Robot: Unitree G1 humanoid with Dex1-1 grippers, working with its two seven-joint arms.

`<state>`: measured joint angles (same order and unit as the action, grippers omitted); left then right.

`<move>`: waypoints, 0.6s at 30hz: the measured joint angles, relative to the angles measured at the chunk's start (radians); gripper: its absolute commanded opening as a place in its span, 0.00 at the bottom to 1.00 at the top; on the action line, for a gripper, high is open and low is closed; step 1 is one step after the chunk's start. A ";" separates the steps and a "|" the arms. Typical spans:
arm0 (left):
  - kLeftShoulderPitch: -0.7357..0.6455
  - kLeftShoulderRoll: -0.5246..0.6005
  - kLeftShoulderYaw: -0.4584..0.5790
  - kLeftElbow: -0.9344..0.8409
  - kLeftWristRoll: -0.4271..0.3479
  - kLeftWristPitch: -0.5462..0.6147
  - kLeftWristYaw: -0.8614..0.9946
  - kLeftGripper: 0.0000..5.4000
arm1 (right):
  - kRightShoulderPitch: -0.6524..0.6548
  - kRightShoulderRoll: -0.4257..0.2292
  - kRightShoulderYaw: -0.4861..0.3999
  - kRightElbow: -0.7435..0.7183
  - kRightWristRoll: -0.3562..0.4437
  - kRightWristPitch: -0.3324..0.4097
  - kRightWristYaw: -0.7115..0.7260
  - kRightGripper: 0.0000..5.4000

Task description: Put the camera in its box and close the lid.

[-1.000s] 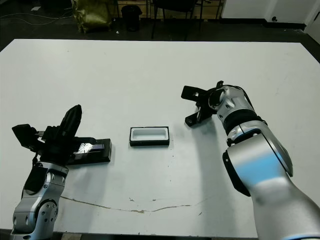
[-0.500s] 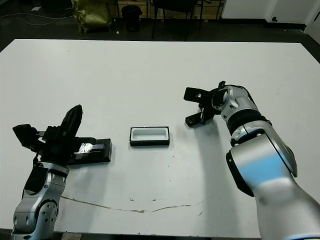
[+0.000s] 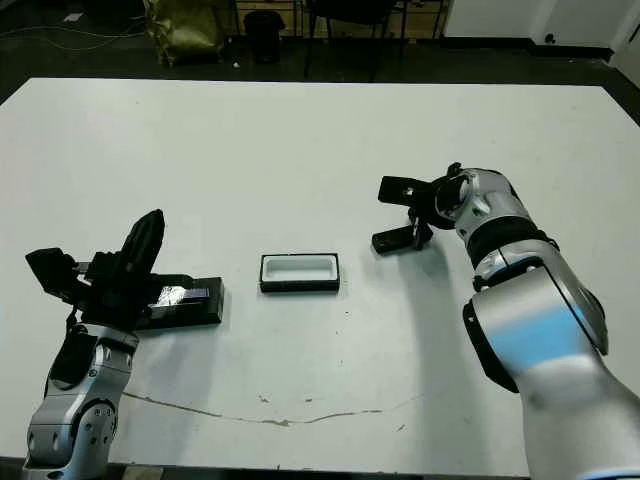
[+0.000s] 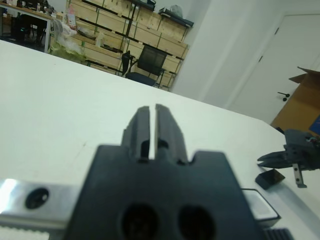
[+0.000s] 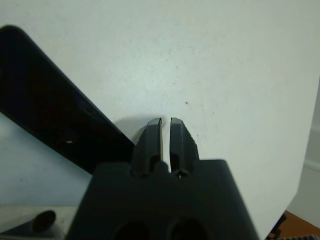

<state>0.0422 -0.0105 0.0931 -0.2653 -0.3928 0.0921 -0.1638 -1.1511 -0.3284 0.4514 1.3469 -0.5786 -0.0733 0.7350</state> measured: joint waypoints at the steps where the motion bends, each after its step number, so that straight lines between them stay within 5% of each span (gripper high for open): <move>1: 0.000 0.000 0.000 0.002 0.001 0.000 -0.001 0.00 | 0.003 -0.003 -0.007 -0.002 0.009 0.000 0.005 0.00; 18: 0.000 -0.001 -0.004 -0.001 -0.005 0.009 0.001 0.00 | 0.039 -0.023 -0.019 -0.044 0.054 -0.056 0.082 0.00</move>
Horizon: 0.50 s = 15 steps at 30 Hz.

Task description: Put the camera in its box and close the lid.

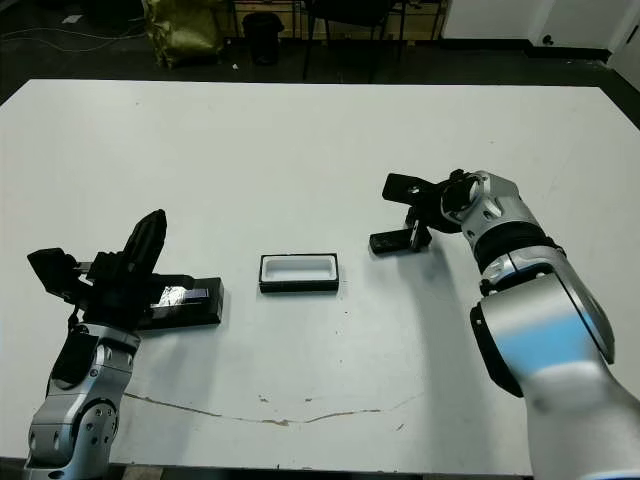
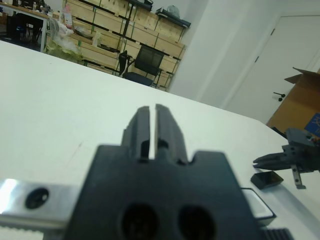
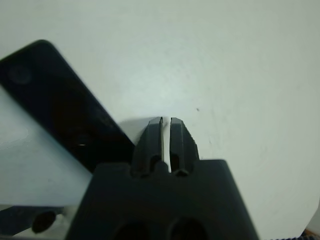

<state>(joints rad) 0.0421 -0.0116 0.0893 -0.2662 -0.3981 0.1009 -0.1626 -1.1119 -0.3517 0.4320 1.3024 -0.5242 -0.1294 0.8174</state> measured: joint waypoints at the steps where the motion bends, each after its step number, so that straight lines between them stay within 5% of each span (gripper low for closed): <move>1: 0.000 0.000 0.000 0.000 -0.003 0.000 -0.002 0.00 | 0.002 -0.002 -0.001 -0.004 0.004 0.000 0.008 0.00; 15: -0.002 0.000 0.000 -0.001 -0.014 0.007 -0.007 0.00 | 0.027 -0.033 -0.020 -0.035 0.055 -0.009 0.081 0.00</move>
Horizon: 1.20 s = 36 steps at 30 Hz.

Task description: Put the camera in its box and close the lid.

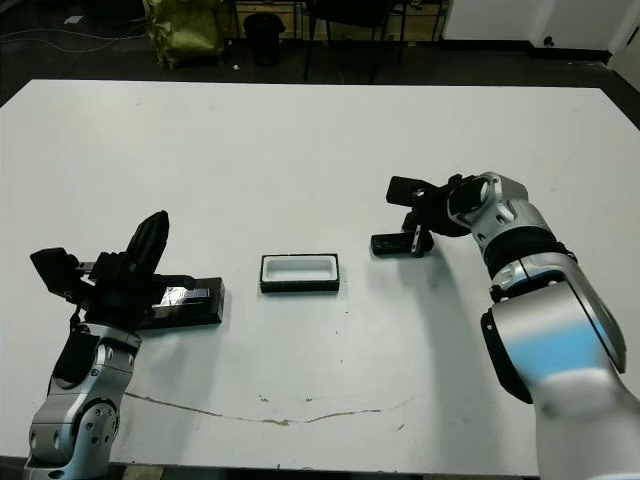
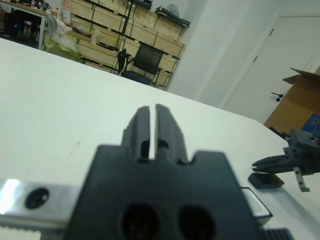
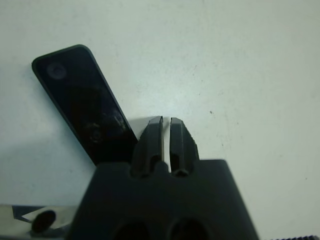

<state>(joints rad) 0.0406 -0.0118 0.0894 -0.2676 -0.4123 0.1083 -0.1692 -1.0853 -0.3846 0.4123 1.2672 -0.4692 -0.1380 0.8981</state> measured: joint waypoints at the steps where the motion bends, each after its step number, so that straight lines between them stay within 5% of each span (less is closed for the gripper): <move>1: 0.000 0.000 0.000 0.001 0.001 -0.001 -0.001 0.00 | 0.002 -0.002 0.002 -0.002 0.000 -0.005 0.000 0.00; 12: 0.000 0.000 0.000 -0.002 0.002 -0.005 0.009 0.00 | 0.005 -0.021 0.000 -0.015 0.019 -0.013 0.059 0.00; 36: -0.002 0.000 0.002 0.009 -0.013 -0.012 -0.012 0.00 | 0.064 -0.077 -0.062 -0.114 0.131 0.089 0.259 0.00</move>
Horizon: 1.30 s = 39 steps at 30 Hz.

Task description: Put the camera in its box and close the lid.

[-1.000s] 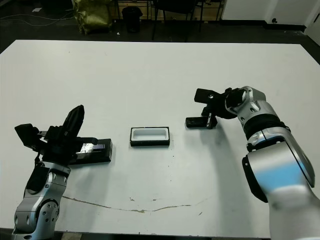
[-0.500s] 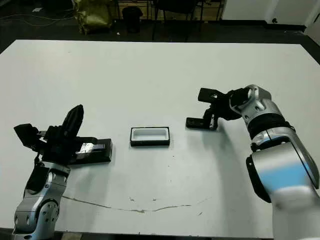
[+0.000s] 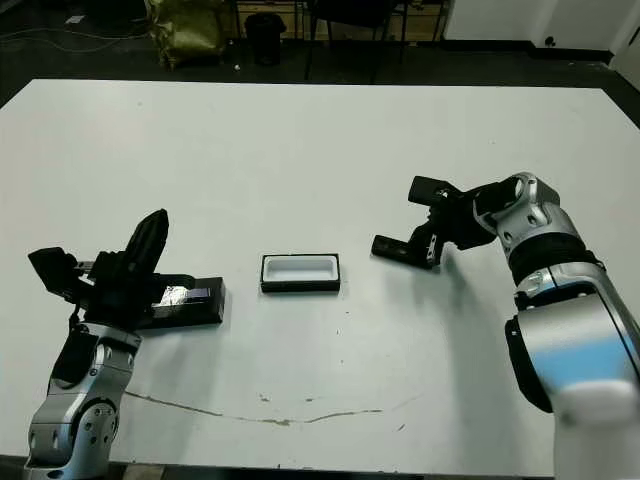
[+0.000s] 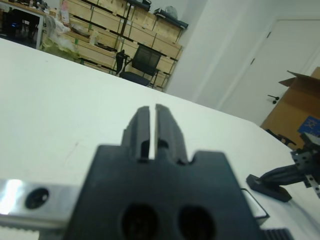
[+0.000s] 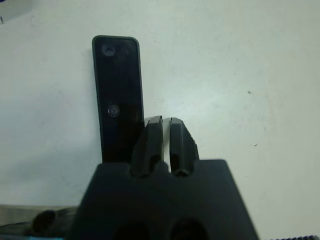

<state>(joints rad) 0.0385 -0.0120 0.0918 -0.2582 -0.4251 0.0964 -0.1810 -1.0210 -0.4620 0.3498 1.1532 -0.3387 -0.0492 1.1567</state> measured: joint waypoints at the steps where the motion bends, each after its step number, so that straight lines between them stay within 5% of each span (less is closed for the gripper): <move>1: 0.000 0.000 0.000 0.001 0.001 -0.002 0.000 0.00 | 0.007 -0.004 0.000 -0.010 0.005 -0.003 0.006 0.00; 5: 0.000 0.000 -0.002 0.000 0.000 -0.001 0.003 0.00 | 0.034 -0.021 0.019 -0.061 0.006 -0.057 0.024 0.00; 32: 0.000 -0.001 -0.003 0.000 -0.002 0.005 0.006 0.00 | 0.083 -0.039 0.026 -0.159 0.053 -0.005 0.097 0.00; 39: 0.001 -0.005 -0.004 0.000 -0.002 0.004 0.004 0.00 | 0.144 -0.065 0.027 -0.236 -0.005 -0.032 -0.174 0.00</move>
<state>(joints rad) 0.0391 -0.0171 0.0880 -0.2584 -0.4271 0.1002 -0.1773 -0.8773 -0.5275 0.3765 0.9171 -0.3438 -0.0809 0.9823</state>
